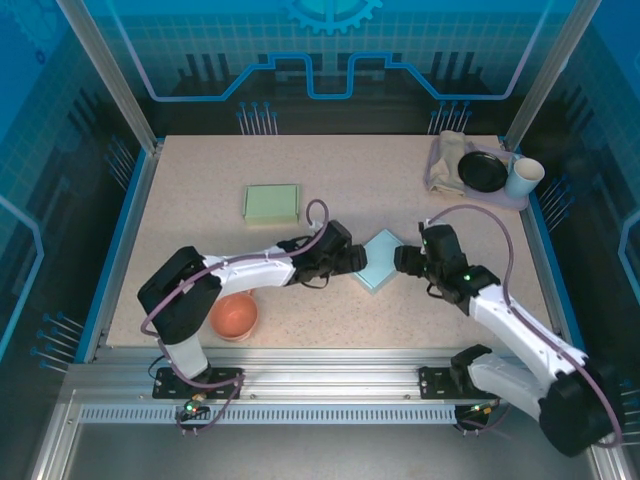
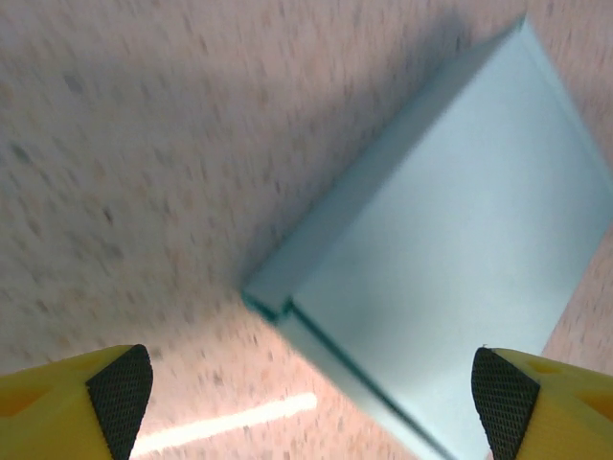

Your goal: Fold the paper box

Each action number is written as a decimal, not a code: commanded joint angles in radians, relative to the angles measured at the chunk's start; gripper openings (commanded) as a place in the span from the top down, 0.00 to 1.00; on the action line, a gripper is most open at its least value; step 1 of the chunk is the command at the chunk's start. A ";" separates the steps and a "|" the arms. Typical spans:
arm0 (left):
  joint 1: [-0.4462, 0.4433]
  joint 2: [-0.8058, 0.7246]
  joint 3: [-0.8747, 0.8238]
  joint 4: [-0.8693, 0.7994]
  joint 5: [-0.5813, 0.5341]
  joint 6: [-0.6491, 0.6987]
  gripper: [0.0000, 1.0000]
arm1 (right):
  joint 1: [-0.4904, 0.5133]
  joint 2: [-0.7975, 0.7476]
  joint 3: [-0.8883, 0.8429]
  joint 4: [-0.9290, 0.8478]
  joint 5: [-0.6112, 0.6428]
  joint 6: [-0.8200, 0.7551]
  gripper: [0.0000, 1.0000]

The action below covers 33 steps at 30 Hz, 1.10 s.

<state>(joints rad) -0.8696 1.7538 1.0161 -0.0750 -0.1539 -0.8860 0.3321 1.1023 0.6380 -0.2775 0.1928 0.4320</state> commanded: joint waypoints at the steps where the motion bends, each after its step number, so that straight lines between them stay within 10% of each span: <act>1: -0.035 0.036 -0.033 0.143 0.065 -0.078 0.10 | -0.056 0.139 0.054 0.123 -0.121 -0.121 0.29; 33: 0.208 0.493 0.624 0.014 0.144 0.176 0.28 | -0.217 0.680 0.349 0.277 -0.543 0.121 0.37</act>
<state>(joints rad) -0.6548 2.2135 1.5513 -0.0235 -0.0521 -0.8021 0.1093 1.7298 0.9276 -0.0635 -0.2493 0.5148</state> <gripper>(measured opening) 0.721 0.629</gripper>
